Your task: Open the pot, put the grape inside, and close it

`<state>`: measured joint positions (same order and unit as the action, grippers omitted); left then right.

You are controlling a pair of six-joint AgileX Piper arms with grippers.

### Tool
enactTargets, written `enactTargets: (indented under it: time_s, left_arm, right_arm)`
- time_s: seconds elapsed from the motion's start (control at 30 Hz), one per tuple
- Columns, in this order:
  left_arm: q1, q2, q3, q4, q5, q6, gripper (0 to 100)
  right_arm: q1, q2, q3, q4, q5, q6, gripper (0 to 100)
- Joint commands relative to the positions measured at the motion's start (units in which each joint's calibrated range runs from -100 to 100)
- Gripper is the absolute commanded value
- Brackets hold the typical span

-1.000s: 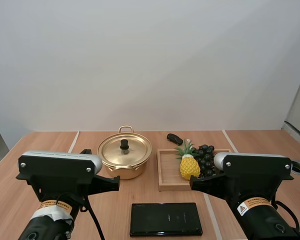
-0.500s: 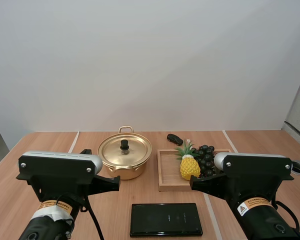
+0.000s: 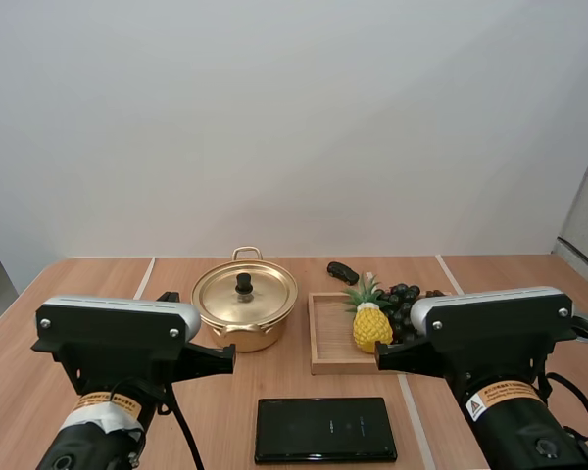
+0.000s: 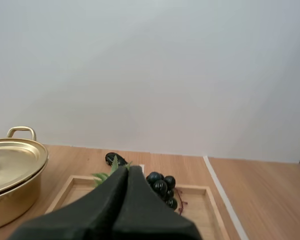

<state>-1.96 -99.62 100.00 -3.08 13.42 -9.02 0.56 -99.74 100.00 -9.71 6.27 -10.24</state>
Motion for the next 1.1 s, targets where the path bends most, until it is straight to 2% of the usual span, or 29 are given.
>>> enactTargets:
  time_s: [0.0,0.17,0.27,0.33,0.4,0.47,0.5,0.6,0.7,0.9,1.07]
  left_arm:
    - [-0.24,-0.4,0.0,0.3,-1.8,-0.6,0]
    - [-0.24,-0.4,0.0,0.3,-2.7,-0.6,0]
    - [-0.24,-0.4,0.0,2.4,-9.0,2.1,0]
    - [-0.24,-0.4,0.0,3.5,-18.9,5.9,0]
    - [-0.24,-0.4,0.0,3.5,-36.2,7.9,0]
    - [-0.24,-0.4,0.0,3.5,-46.9,11.1,0]
    - [-0.24,-0.4,-0.2,3.5,-48.4,11.3,0]
    - [-0.24,-0.4,-6.2,3.5,-43.8,10.8,0]
    - [-0.24,-0.4,-13.7,3.1,-34.0,10.1,0]
    - [-0.24,4.4,-30.1,3.1,-16.8,4.8,0]
    - [-0.24,12.6,-44.2,2.8,-3.2,3.0,0]
  right_arm:
    - [0.1,-0.3,0.0,-5.5,-2.9,-0.6,0]
    - [0.1,-0.3,0.0,-5.8,-5.6,-0.6,0]
    - [0.1,-0.3,0.0,-9.0,-13.5,-2.5,0]
    - [0.1,-0.3,0.0,-12.5,-23.0,-6.5,0]
    - [0.1,-0.3,0.0,-13.1,-32.8,-9.7,0]
    - [0.1,-0.3,-2.1,-12.9,-36.1,-10.0,0]
    - [0.1,-0.3,-3.6,-12.3,-35.4,-9.7,0]
    - [0.1,-0.3,-10.6,-5.2,-26.6,-9.7,0]
    - [0.1,0.2,-19.7,-1.1,-12.4,-9.9,0]
    - [0.1,6.8,-37.1,2.7,8.7,-9.7,0]
    - [0.1,15.9,-54.2,2.9,27.9,-3.9,0]
